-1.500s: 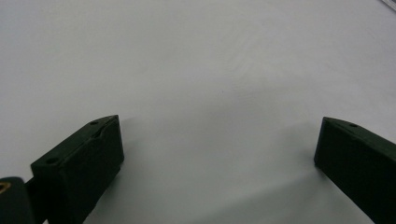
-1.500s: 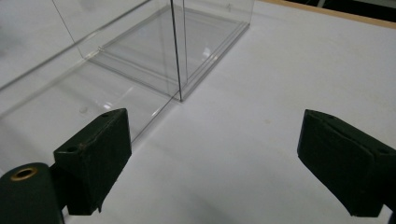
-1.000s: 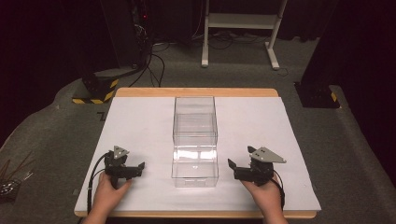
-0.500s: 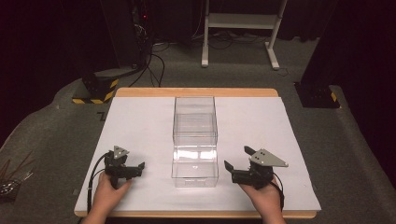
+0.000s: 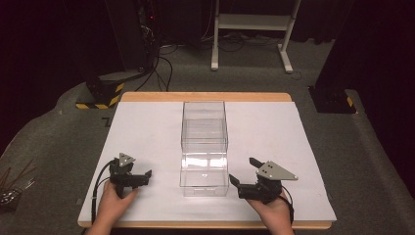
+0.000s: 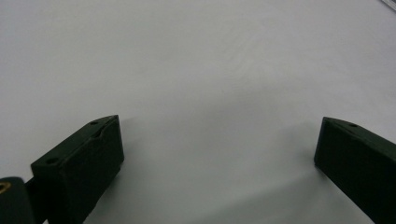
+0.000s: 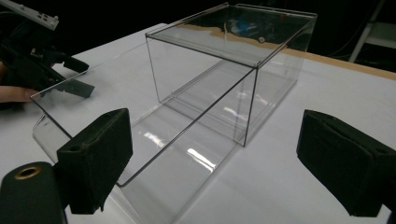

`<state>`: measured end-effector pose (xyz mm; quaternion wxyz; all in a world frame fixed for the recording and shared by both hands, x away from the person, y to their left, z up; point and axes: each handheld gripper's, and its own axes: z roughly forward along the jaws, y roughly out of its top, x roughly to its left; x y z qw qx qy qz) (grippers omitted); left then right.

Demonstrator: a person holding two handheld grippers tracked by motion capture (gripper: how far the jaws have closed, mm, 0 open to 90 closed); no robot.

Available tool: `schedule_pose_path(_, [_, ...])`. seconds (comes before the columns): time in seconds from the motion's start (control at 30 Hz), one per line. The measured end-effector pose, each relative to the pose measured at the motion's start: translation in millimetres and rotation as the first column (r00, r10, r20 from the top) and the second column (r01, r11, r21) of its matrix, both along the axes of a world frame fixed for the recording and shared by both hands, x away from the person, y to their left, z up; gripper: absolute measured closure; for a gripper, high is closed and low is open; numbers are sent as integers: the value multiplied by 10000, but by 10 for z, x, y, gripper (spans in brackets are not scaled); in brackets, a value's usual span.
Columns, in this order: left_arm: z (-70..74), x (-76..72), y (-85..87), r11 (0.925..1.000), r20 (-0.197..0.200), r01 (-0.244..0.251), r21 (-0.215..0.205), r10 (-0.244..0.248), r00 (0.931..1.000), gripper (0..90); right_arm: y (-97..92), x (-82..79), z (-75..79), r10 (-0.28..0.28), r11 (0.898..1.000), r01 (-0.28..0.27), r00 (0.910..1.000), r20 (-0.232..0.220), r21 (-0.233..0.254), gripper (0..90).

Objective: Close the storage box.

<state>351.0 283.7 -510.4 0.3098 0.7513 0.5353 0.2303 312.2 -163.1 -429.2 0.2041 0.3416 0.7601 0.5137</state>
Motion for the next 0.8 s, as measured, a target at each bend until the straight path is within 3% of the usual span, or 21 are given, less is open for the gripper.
schedule_pose_path(0.23, [0,0,0,10000,3,-2,0,2,10000,16,86,-28,-87,397,9991,-401,9985,-374,-122,107])
schedule_pose_path(0.8, [0,0,0,10000,1,-1,2,1,10000,16,231,-70,-224,871,9951,-904,9930,-793,-396,125])
